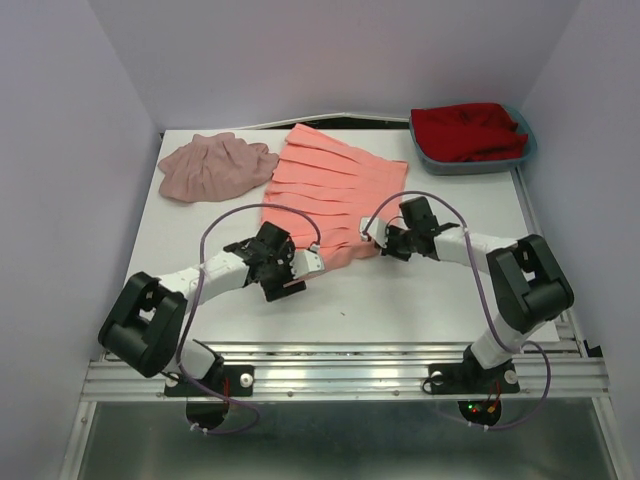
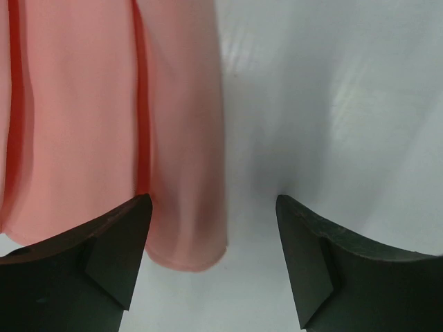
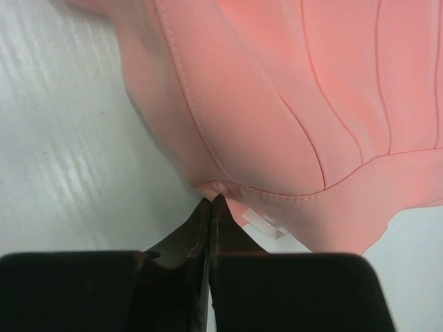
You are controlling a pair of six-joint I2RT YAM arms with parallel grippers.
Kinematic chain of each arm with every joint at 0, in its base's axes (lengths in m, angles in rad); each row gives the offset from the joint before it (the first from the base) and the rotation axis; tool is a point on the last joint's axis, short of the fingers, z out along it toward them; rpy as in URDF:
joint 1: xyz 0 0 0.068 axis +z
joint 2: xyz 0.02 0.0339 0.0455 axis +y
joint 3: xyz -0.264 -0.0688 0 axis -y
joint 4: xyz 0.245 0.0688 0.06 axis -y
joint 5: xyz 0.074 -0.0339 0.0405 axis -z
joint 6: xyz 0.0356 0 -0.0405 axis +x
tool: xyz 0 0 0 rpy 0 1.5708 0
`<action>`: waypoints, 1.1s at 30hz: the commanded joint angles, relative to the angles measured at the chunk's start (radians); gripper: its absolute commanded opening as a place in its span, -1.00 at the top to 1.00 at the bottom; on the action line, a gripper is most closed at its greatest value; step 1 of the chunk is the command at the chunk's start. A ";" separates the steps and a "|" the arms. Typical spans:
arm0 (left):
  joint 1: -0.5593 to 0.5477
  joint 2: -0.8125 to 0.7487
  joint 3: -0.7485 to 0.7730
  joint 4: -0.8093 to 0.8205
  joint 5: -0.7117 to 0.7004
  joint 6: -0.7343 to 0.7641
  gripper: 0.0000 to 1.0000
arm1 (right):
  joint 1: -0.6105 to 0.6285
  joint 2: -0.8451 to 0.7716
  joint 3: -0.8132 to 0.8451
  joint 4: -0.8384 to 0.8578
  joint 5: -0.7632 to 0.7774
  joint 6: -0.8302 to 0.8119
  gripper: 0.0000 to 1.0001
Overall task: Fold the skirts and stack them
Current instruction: Fold the skirt
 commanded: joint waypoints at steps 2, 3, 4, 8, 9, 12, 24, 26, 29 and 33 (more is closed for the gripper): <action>0.007 0.107 -0.024 0.220 -0.204 0.011 -0.53 | 0.008 -0.048 -0.030 -0.248 -0.039 0.016 0.99; 0.007 0.115 -0.023 0.229 -0.204 0.017 -0.46 | 0.008 -0.064 -0.029 -0.268 -0.046 0.019 0.99; 0.007 0.119 -0.023 0.234 -0.199 0.018 -0.24 | 0.008 -0.080 -0.026 -0.291 -0.054 0.021 0.99; 0.007 0.080 -0.011 0.182 -0.140 0.034 0.47 | 0.008 -0.147 -0.004 -0.427 -0.104 0.056 0.99; 0.009 0.064 0.000 0.163 -0.111 0.040 0.60 | 0.008 -0.170 0.008 -0.447 -0.114 0.061 0.99; 0.007 -0.021 0.023 0.068 -0.049 0.046 0.96 | 0.008 -0.215 0.033 -0.536 -0.144 0.087 0.99; 0.006 -0.336 0.146 -0.286 0.046 -0.014 1.00 | 0.008 -0.381 0.152 -0.859 -0.302 0.179 0.99; 0.006 -0.380 0.167 -0.328 0.045 -0.028 1.00 | 0.008 -0.416 0.178 -0.885 -0.333 0.214 0.99; 0.006 -0.434 0.213 -0.366 0.037 -0.057 1.00 | 0.008 -0.443 0.218 -0.932 -0.383 0.240 0.99; 0.006 -0.483 0.261 -0.414 0.017 -0.081 1.00 | 0.008 -0.457 0.258 -0.986 -0.434 0.281 0.99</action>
